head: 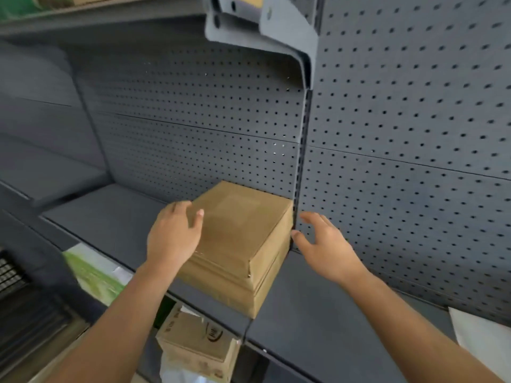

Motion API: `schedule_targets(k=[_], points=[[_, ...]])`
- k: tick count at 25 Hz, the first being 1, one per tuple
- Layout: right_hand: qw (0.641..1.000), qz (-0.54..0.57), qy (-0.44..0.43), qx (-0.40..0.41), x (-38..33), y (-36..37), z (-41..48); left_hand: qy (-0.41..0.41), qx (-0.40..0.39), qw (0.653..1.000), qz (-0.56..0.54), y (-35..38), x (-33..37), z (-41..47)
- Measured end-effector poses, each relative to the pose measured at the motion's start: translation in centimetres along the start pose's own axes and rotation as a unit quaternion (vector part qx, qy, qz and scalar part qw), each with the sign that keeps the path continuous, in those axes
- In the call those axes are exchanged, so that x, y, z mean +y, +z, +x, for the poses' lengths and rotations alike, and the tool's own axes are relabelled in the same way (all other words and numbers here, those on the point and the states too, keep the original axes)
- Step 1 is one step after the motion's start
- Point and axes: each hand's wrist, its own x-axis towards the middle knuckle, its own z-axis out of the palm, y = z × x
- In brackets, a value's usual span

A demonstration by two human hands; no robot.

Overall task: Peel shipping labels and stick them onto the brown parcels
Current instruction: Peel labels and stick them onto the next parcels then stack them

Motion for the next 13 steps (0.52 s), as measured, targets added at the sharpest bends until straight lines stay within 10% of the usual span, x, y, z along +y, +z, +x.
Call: schedule_targets(k=[13], points=[[0.88, 0.383, 0.276, -0.059, -3.0, 9.5, 2.3, -0.238, -0.158, 0.885, -0.368, 3.0, -8.0, 5.2]])
